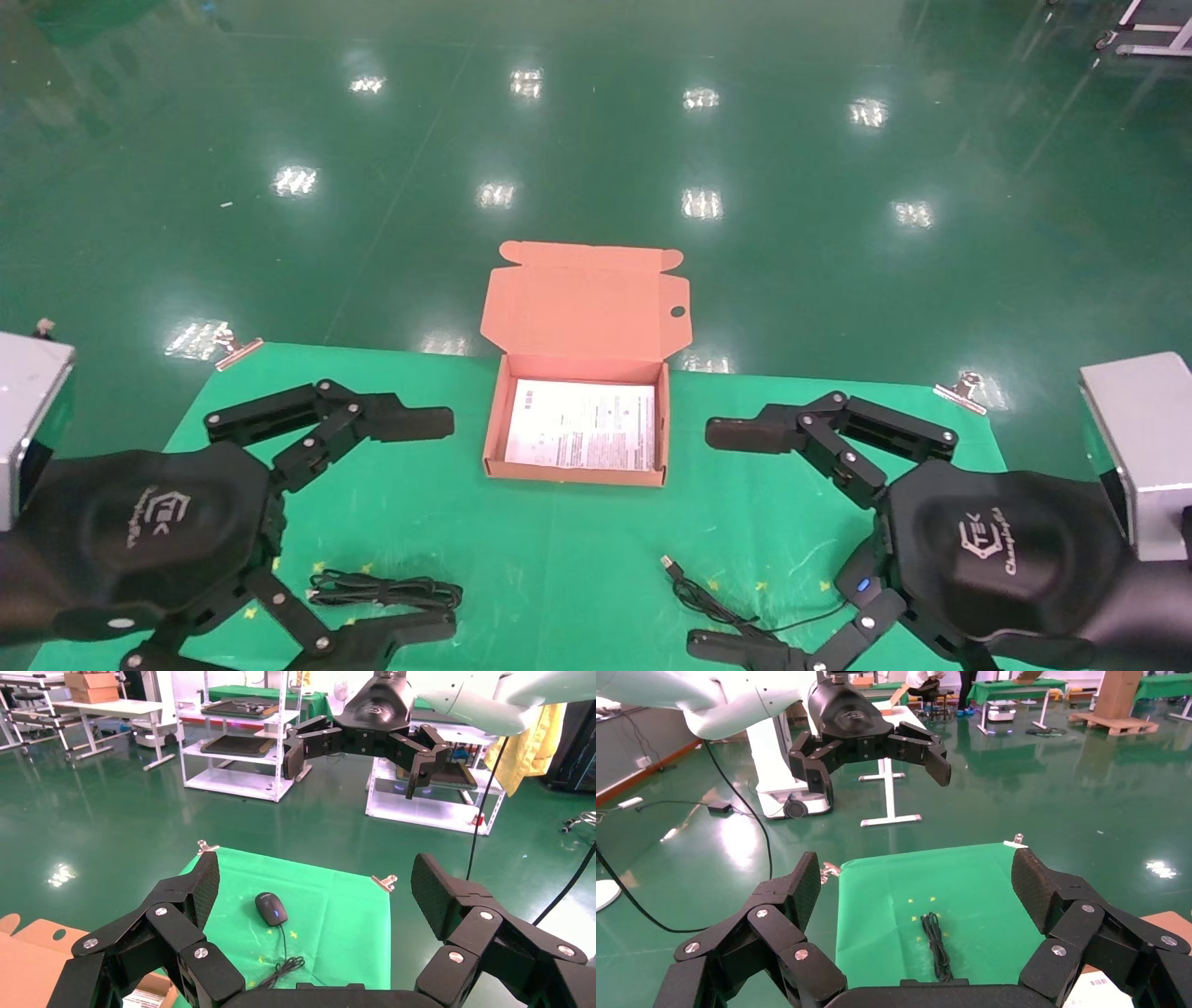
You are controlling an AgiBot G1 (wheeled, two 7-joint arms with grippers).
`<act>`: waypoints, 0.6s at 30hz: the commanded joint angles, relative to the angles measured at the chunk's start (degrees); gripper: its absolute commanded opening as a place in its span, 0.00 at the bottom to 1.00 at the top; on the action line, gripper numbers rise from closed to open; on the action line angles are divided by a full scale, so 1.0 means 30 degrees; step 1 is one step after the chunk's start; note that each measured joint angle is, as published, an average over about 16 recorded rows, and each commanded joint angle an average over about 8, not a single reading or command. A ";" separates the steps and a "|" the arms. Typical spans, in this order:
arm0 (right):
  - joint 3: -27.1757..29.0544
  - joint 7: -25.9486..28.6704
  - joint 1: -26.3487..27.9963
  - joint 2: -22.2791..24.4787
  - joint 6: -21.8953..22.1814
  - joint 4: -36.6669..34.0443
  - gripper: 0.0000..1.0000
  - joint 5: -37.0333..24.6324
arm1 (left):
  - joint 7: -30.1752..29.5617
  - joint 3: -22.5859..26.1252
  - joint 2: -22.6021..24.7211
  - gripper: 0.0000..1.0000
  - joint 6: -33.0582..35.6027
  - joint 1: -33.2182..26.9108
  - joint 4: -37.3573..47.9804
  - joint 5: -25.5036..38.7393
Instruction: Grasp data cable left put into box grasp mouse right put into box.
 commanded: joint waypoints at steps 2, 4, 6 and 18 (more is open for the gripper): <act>0.0000 0.0000 0.0000 0.0000 0.0000 0.0000 1.00 0.0000 | 0.0000 0.0000 0.0000 1.00 0.0000 0.0000 0.0000 0.0000; 0.0000 0.0000 0.0000 0.0000 0.0000 0.0000 1.00 0.0000 | 0.0000 0.0000 0.0000 1.00 0.0000 0.0000 0.0000 0.0000; 0.0000 0.0000 0.0000 0.0000 0.0000 0.0000 1.00 0.0000 | 0.0000 0.0000 0.0000 1.00 0.0000 0.0000 0.0000 0.0000; 0.0006 -0.0015 0.0000 0.0000 -0.0003 0.0001 1.00 0.0000 | 0.0023 -0.0013 -0.0022 1.00 0.0058 0.0007 -0.0053 -0.0007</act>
